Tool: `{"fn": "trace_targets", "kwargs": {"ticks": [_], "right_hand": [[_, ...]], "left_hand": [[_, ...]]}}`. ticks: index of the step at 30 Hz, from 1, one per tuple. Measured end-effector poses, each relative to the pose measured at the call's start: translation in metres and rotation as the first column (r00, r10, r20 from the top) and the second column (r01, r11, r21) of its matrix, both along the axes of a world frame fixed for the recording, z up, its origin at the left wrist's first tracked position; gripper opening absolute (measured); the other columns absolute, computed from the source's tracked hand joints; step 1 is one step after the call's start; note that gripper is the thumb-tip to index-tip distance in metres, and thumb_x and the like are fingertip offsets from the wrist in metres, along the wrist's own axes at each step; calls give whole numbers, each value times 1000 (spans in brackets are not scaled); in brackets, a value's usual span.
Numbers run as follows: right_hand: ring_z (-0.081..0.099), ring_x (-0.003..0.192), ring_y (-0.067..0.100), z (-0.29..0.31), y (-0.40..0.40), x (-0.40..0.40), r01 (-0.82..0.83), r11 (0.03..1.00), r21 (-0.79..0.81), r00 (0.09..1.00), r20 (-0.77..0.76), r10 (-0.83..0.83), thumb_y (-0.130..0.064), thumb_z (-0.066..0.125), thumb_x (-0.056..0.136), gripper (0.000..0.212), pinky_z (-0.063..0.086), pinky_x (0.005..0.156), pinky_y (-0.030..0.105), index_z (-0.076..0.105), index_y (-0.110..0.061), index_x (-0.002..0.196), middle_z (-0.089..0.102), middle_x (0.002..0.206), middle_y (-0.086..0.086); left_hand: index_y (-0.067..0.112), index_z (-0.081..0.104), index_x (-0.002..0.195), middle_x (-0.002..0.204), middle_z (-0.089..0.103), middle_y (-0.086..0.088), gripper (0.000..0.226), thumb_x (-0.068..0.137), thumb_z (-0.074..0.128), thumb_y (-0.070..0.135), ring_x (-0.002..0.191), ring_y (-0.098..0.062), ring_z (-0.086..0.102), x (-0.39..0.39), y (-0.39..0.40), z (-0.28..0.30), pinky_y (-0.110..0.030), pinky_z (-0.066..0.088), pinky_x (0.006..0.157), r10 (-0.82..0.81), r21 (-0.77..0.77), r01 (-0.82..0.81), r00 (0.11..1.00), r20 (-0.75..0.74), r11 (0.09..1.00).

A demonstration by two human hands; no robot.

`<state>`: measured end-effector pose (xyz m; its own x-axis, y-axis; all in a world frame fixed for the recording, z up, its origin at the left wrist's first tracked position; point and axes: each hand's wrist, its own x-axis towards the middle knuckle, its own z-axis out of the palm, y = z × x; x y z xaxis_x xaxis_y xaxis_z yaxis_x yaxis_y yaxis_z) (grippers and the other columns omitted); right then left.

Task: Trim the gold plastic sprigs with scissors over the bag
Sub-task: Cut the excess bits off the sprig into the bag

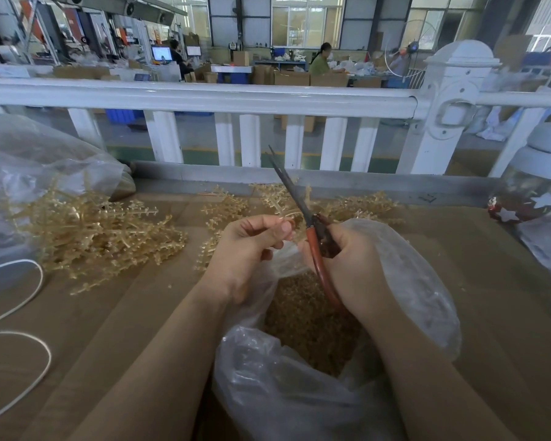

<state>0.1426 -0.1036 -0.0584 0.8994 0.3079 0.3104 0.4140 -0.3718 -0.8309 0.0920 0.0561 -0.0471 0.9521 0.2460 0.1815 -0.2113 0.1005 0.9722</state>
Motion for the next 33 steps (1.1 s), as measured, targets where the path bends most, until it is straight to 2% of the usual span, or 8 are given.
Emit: {"fn": "trace_targets", "kwargs": {"ticks": [2, 4, 7, 10, 19, 27, 30, 33], "right_hand": [[65, 75, 3, -3, -2, 1, 74, 993, -87, 995, 78, -68, -62, 70, 81, 32, 57, 70, 29, 68, -33, 94, 69, 77, -17], [60, 74, -1, -3, -3, 0, 140, 976, -168, 973, 209, -103, -82, 60, 71, 52, 50, 64, 20, 60, -34, 92, 63, 79, -21], [52, 71, -2, 0, -3, -3, 211, 951, -226, 936, 326, -130, -89, 53, 65, 63, 38, 56, 13, 46, -33, 92, 52, 79, -25], [49, 70, 0, 2, 0, -5, 254, 933, -255, 907, 397, -138, -97, 38, 59, 76, 32, 54, 10, 42, -31, 96, 51, 81, -21], [42, 63, -1, 2, -1, -3, 322, 891, -320, 887, 430, -166, -82, 62, 70, 61, 28, 49, 13, 40, -31, 92, 43, 74, -22], [48, 66, 3, 4, -3, -4, 308, 887, -345, 876, 466, -123, -89, 49, 69, 64, 27, 49, 11, 49, -30, 91, 58, 79, -17], [46, 59, -1, 5, -3, -5, 302, 898, -321, 877, 463, -129, -95, 32, 64, 72, 35, 48, 14, 48, -30, 89, 55, 75, -20], [44, 60, -3, 4, -3, -7, 299, 907, -298, 870, 476, -130, -94, 31, 64, 68, 38, 49, 15, 44, -32, 86, 49, 76, -24]], "left_hand": [[20, 76, 72, 71, 65, 3, 8, 75, 76, 28, 67, -8, 52, 1, 1, 0, -22, 39, 63, 36, -60, -36, 999, -1, 998], [18, 77, 77, 72, 65, -1, 7, 75, 76, 25, 69, -11, 52, 1, 2, 0, -24, 40, 65, 68, -113, -67, 998, 8, 991], [19, 75, 71, 69, 58, -3, 9, 79, 72, 23, 66, -13, 46, -1, 1, 3, -26, 39, 66, 79, -114, -72, 995, 61, 991], [21, 74, 65, 65, 55, -3, 33, 91, 61, 6, 64, -14, 43, 0, 1, 2, -24, 41, 65, 104, -99, -93, 988, 113, 991], [22, 76, 84, 80, 67, 0, 25, 94, 60, 5, 69, -9, 51, 2, 6, -3, -24, 44, 71, 76, 81, -97, 968, 238, 992], [23, 77, 85, 78, 69, 6, 23, 92, 63, 6, 72, -9, 55, 2, 7, -3, -23, 45, 69, 94, 86, -121, 959, 266, 989], [22, 77, 85, 77, 68, 6, 20, 92, 63, 9, 72, -11, 52, 2, 7, -3, -26, 44, 69, 96, 73, -121, 957, 274, 990], [17, 76, 88, 78, 69, 5, 14, 92, 64, 11, 73, -14, 51, 2, 6, -3, -27, 42, 70, 105, 57, -124, 959, 264, 991]]}}
